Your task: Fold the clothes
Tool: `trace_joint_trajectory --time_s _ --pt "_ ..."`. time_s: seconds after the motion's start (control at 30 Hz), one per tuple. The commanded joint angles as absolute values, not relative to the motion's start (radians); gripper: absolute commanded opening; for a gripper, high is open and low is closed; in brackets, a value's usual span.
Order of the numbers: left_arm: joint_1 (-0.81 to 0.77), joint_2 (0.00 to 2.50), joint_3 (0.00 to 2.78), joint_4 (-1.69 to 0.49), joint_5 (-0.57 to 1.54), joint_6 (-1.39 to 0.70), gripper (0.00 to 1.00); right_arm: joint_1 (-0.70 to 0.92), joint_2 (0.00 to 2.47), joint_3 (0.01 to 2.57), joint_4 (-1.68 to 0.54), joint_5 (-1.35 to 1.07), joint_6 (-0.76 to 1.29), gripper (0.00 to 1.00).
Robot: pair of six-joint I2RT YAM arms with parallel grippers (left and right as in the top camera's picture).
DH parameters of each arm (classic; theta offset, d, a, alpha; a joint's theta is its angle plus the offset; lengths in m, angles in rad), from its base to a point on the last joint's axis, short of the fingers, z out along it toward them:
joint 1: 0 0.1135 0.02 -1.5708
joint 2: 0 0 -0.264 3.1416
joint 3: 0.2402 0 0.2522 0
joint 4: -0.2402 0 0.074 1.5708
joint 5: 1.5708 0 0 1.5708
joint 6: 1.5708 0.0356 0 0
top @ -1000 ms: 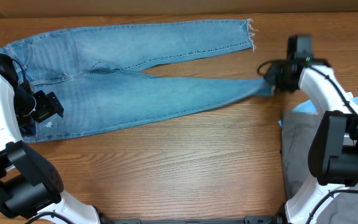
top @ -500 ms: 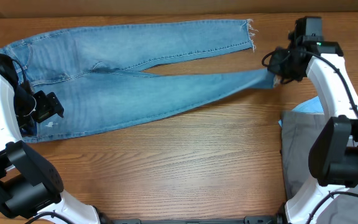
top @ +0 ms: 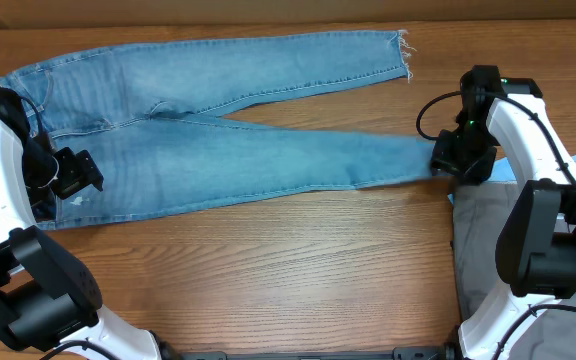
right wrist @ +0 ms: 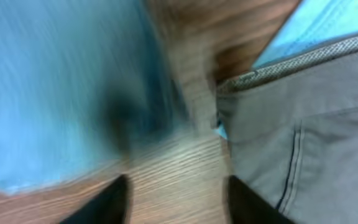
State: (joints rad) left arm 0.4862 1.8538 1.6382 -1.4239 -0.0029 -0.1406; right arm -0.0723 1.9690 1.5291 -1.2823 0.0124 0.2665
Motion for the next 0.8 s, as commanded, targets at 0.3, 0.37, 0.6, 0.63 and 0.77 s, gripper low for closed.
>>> trace_joint_trajectory --time_s 0.3,0.37,0.6,0.63,0.77 --pt "0.576 1.863 1.629 -1.391 -0.091 -0.269 0.88 -0.092 1.974 1.524 -1.224 0.006 0.273 0.71" --pt "0.598 1.863 1.602 -1.356 -0.068 -0.265 0.70 -0.092 1.974 1.524 -1.208 -0.056 0.231 0.70" --pt "0.613 1.863 1.395 -1.147 -0.023 -0.255 0.42 -0.092 1.963 1.525 -1.164 -0.400 0.069 0.64" --pt "0.613 1.863 1.365 -1.103 -0.013 -0.255 0.43 -0.091 1.958 1.525 -1.163 -0.437 0.054 0.64" --pt "0.613 1.863 1.271 -0.942 0.052 -0.259 0.65 -0.091 1.919 1.525 -1.166 -0.527 0.025 0.64"
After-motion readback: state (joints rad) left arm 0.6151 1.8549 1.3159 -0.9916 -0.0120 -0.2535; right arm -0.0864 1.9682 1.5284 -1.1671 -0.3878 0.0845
